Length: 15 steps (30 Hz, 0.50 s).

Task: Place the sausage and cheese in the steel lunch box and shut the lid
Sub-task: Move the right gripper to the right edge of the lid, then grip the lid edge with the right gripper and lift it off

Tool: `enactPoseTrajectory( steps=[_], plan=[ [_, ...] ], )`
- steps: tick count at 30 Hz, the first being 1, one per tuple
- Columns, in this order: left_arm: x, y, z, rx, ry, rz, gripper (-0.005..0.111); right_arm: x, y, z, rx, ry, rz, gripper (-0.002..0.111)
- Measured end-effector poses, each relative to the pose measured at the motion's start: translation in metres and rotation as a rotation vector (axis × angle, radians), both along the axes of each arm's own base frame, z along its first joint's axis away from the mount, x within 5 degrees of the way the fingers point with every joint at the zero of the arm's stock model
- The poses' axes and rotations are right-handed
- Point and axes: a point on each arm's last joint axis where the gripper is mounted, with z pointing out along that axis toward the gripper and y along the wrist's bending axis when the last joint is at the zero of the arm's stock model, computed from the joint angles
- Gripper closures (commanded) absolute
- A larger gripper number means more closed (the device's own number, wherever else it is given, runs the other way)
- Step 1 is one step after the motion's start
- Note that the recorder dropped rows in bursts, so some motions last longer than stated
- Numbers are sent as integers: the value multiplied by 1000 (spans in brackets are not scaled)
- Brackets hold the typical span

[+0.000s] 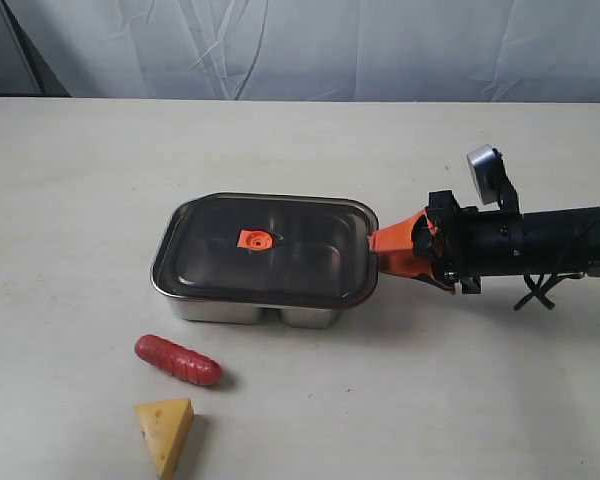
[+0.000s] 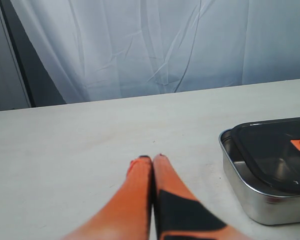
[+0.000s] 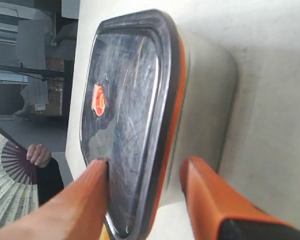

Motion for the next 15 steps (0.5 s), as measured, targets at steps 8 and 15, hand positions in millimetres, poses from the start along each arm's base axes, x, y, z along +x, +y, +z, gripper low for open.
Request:
enactPoseTrajectory(
  steps=[8, 15],
  plan=[
    [0, 0, 0, 0, 0, 0, 107, -5, 21, -1, -13, -24, 65, 62],
    [0, 0, 0, 0, 0, 0, 107, -4, 21, -6, -66, -18, 48, 81]
  ],
)
